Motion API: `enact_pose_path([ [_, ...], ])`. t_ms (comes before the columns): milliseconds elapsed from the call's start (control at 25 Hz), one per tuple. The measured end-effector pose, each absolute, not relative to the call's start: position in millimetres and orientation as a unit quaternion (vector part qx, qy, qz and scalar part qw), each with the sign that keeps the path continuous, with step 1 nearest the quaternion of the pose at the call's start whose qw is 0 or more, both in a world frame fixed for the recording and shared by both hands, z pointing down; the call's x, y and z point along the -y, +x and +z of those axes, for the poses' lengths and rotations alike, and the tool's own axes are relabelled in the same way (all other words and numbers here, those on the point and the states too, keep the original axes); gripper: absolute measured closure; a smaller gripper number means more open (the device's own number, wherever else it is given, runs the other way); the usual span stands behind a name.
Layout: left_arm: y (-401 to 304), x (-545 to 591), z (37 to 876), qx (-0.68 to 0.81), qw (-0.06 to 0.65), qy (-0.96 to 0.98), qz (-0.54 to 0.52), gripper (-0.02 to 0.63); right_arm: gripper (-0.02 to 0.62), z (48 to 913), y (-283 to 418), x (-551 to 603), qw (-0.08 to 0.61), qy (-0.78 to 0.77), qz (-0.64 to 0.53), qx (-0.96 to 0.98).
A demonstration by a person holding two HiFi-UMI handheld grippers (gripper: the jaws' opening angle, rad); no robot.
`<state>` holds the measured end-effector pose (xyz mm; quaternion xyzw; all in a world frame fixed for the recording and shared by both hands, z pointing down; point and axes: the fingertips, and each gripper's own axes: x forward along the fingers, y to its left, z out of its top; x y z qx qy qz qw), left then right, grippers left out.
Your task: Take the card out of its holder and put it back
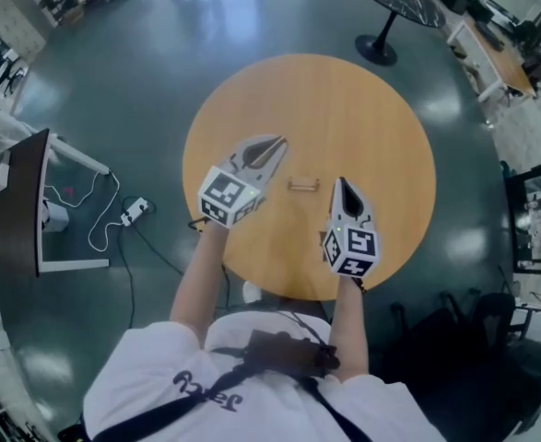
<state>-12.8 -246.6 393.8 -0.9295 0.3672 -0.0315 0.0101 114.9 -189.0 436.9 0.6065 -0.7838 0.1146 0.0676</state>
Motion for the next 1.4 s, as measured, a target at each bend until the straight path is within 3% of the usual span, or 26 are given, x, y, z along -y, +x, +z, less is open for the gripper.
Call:
enact_pose_path([
  [680, 81.5, 267.1, 426.1, -0.186, 0.025, -0.976, -0.110, 0.580, 0.574, 485.2, 166.0, 199.2, 0.083, 0.619, 0.186, 0.758],
  [1400, 110.2, 243.1, 503.6, -0.042, -0.002, -0.984, -0.174, 0.580, 0.575, 518.8, 176.6, 206.7, 0.102, 0.623, 0.230, 0.740],
])
